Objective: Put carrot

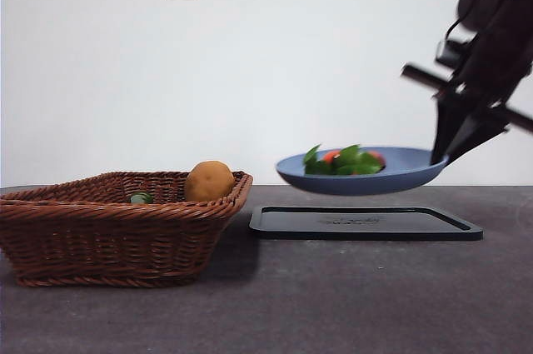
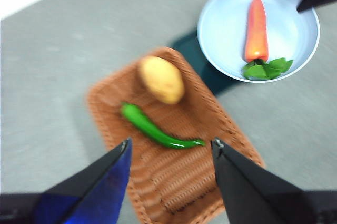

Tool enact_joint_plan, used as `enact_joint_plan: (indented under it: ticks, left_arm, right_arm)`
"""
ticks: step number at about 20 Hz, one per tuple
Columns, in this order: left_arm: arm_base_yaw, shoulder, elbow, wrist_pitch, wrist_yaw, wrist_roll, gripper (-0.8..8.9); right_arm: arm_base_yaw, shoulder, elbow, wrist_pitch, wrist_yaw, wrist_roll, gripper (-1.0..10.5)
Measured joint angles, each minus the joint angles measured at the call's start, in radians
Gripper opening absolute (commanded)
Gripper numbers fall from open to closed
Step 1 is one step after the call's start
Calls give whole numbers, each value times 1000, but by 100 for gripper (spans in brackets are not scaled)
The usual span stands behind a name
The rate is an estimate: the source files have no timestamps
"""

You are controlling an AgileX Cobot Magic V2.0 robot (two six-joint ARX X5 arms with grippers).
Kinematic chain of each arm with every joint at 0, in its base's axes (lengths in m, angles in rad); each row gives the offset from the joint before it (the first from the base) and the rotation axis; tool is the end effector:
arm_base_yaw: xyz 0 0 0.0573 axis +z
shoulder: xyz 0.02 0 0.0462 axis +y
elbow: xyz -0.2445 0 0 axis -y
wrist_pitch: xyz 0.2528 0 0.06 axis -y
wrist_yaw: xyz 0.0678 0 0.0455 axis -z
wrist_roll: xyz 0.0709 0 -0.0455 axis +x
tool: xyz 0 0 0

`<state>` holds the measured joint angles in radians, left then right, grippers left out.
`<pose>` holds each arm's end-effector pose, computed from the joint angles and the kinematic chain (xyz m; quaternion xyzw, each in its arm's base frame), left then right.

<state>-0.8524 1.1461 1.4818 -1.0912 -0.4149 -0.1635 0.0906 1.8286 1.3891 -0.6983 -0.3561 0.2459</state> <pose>0.1760 -0.1579 0.3752 0.1436 0.3127 -0.1768 0.9221 0.3891 0.0602 0.1648 0.1715 0.5528 0.1197 0.8066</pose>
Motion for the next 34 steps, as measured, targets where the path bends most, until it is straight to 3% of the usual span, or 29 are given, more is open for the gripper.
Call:
enact_joint_plan:
  ticks: [5, 8, 12, 17, 21, 25, 27, 30, 34]
  left_arm:
    - [8, -1, 0, -36, -1, 0, 234]
    - [10, -1, 0, -38, -1, 0, 216]
    - [10, -1, 0, -38, -1, 0, 216]
    - [10, -1, 0, -38, -1, 0, 216]
    - [10, 0, 0, -25, -2, 7, 213]
    - [27, 1, 0, 23, -23, 86, 23]
    - [51, 3, 0, 22, -24, 137, 6]
    - [116, 2, -4, 23, -24, 183, 6]
    - [256, -102, -166, 116, 4, 218, 6]
  right_arm:
    - [-5, 213, 135, 27, -2, 0, 3]
    - [-13, 238, 137, 31, -19, 3, 16]
    - [-18, 238, 140, 31, -11, -1, 197]
    - [-32, 236, 140, 10, -28, -2, 194]
    - [-52, 117, 140, -108, -37, -20, 175]
    - [-41, -82, 142, -250, -36, -91, 7]
    - [-14, -167, 142, -309, -33, -120, 2]
    - [70, -312, 142, -326, 40, -156, 2]
    - [254, -479, 90, -263, 264, -191, 2]
